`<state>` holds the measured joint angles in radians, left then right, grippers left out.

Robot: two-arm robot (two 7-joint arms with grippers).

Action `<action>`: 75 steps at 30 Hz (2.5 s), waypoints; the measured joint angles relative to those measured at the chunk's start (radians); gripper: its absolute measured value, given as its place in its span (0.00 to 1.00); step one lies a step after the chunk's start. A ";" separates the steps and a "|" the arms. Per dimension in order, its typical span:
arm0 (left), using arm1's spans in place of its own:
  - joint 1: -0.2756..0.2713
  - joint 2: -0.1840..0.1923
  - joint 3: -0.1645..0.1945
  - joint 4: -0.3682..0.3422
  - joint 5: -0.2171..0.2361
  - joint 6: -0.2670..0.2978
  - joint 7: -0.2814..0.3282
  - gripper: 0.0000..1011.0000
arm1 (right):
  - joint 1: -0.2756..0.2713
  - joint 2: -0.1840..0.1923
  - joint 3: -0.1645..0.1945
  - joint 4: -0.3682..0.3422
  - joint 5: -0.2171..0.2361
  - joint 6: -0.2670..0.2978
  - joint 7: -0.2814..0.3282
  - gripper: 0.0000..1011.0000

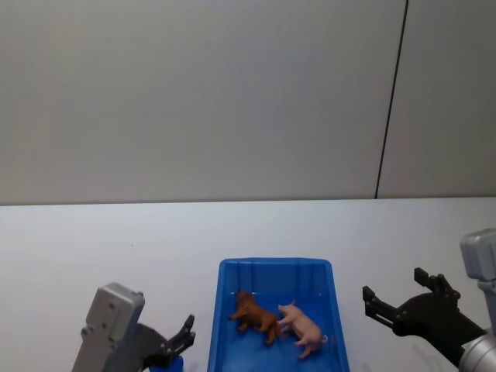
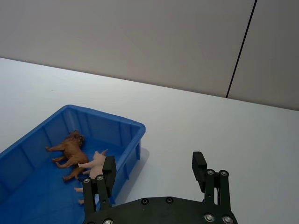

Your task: Pick up the two dolls from the table and place them into the box.

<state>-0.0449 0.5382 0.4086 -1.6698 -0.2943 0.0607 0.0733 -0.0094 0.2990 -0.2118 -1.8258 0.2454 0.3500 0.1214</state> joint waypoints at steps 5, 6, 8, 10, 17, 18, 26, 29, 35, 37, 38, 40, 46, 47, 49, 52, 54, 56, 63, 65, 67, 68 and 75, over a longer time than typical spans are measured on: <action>0.011 0.001 0.000 0.033 -0.021 -0.019 -0.023 0.99 | 0.000 0.001 0.001 -0.001 0.000 0.000 -0.001 0.99; 0.013 0.000 0.000 0.037 -0.025 -0.021 -0.026 0.99 | -0.001 0.001 0.001 -0.001 0.000 -0.001 -0.001 0.99; 0.015 -0.002 0.001 0.053 -0.034 -0.028 -0.039 0.99 | -0.001 0.001 0.001 -0.001 0.000 -0.001 -0.001 0.99; 0.017 -0.004 0.002 0.063 -0.040 -0.032 -0.048 0.99 | -0.001 0.001 0.001 -0.001 0.000 -0.001 -0.001 0.99; 0.021 -0.014 0.005 0.106 -0.061 -0.049 -0.080 0.99 | -0.001 0.002 0.001 -0.002 0.000 -0.001 -0.001 0.99; 0.021 -0.016 0.006 0.114 -0.065 -0.053 -0.087 0.99 | -0.002 0.002 0.001 -0.002 0.000 -0.001 -0.001 0.99; 0.021 -0.028 0.008 0.153 -0.075 -0.059 -0.111 0.96 | -0.002 0.002 0.001 -0.002 0.000 -0.001 -0.001 0.99; 0.021 -0.031 0.008 0.160 -0.076 -0.059 -0.114 0.92 | -0.002 0.002 0.001 -0.002 0.000 -0.001 -0.001 0.99; 0.019 -0.037 0.007 0.174 -0.076 -0.060 -0.119 0.73 | -0.002 0.002 0.001 -0.002 0.000 -0.001 -0.001 0.99; 0.018 -0.038 0.006 0.176 -0.076 -0.061 -0.120 0.67 | -0.002 0.002 0.001 -0.002 0.000 -0.001 -0.001 0.99; 0.017 -0.038 0.005 0.177 -0.076 -0.062 -0.121 0.65 | -0.002 0.002 0.001 -0.002 0.000 -0.001 -0.001 0.99; 0.015 -0.039 0.004 0.179 -0.074 -0.064 -0.125 0.59 | -0.002 0.002 0.001 -0.002 0.000 -0.001 -0.001 0.99; 0.008 -0.041 -0.004 0.179 -0.062 -0.075 -0.133 0.52 | -0.002 0.002 0.001 -0.002 0.000 -0.001 -0.001 0.99; 0.007 -0.041 -0.005 0.178 -0.060 -0.077 -0.134 0.51 | -0.002 0.002 0.001 -0.002 0.000 -0.001 -0.001 0.99; 0.003 -0.043 -0.007 0.175 -0.053 -0.083 -0.137 0.51 | -0.002 0.002 0.001 -0.002 0.000 -0.001 -0.001 0.99; -0.006 -0.046 -0.011 0.169 -0.040 -0.094 -0.141 0.48 | -0.002 0.002 0.001 -0.002 0.000 -0.001 -0.001 0.99; -0.011 -0.048 -0.013 0.166 -0.031 -0.100 -0.143 0.47 | -0.002 0.002 0.001 -0.002 0.000 -0.001 -0.001 0.99; -0.022 -0.054 -0.015 0.160 -0.018 -0.108 -0.149 0.46 | -0.002 0.002 0.001 -0.002 0.000 -0.001 -0.001 0.99; -0.057 -0.074 -0.018 0.146 0.021 -0.127 -0.179 0.42 | -0.002 0.002 0.001 -0.002 0.000 -0.001 -0.001 0.99; -0.082 -0.090 -0.018 0.142 0.047 -0.135 -0.206 0.40 | -0.002 0.002 0.001 -0.002 0.000 -0.001 -0.001 0.99; -0.100 -0.103 -0.015 0.142 0.063 -0.139 -0.225 0.39 | -0.002 0.002 0.001 -0.002 0.000 -0.001 -0.001 0.99; -0.100 -0.103 -0.015 0.142 0.063 -0.139 -0.225 0.38 | -0.002 0.002 0.001 -0.002 0.000 -0.001 -0.001 0.99; -0.162 -0.159 0.003 0.157 0.115 -0.149 -0.293 0.47 | -0.002 0.002 0.001 -0.002 0.000 -0.001 -0.001 0.99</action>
<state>-0.2066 0.3796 0.4117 -1.5128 -0.1788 -0.0881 -0.2194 -0.0113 0.3010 -0.2106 -1.8276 0.2453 0.3491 0.1205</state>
